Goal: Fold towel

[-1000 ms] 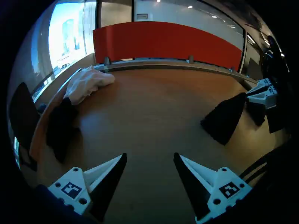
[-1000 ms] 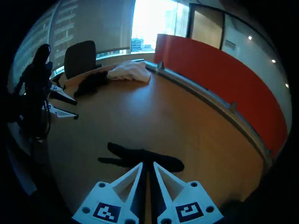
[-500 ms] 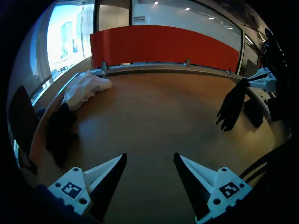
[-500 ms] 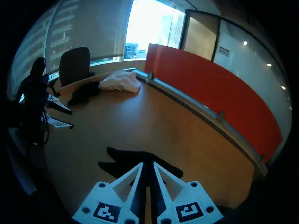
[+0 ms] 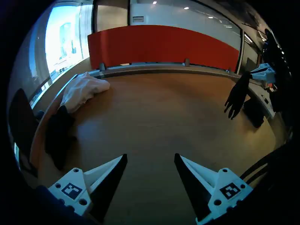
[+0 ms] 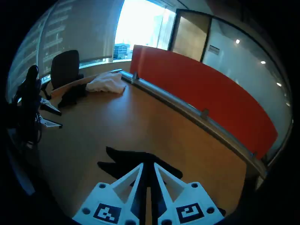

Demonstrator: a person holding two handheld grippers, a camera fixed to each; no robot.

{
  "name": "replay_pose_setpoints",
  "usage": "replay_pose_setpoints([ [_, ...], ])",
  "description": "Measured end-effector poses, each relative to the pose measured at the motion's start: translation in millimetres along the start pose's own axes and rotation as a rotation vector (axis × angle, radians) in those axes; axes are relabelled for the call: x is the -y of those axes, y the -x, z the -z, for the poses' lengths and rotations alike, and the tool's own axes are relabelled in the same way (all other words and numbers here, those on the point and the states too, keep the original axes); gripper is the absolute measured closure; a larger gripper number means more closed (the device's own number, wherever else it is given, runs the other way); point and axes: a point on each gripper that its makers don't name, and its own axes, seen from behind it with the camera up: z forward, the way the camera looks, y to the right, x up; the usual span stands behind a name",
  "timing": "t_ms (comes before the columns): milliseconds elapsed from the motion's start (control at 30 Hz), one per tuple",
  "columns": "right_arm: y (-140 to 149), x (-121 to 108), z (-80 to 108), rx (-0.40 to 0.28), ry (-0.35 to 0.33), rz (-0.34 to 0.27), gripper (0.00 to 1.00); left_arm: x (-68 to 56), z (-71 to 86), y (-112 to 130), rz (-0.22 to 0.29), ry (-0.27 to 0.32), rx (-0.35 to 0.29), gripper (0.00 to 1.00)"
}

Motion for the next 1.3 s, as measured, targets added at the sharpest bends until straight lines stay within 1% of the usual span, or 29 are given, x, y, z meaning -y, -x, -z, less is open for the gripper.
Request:
replay_pose_setpoints([
  [300, 16, -45, 12.1, 0.012, 0.045, -0.033, 0.95, -1.2, -3.2, -1, -0.002, -0.004, 0.007, 0.07],
  [600, 35, -88, 23.0, 0.038, 0.089, -0.039, 0.95, -0.9, -6.6, -4, -0.008, -0.014, 0.014, 0.07],
  [1000, 57, -146, 38.8, 0.062, 0.153, -0.083, 0.95, -6.5, -10.7, -7, -0.014, -0.015, 0.023, 0.07],
  [1300, 73, -188, 51.6, 0.093, 0.201, -0.1, 0.95, -8.5, -12.3, -7, -0.013, -0.017, 0.029, 0.07],
])
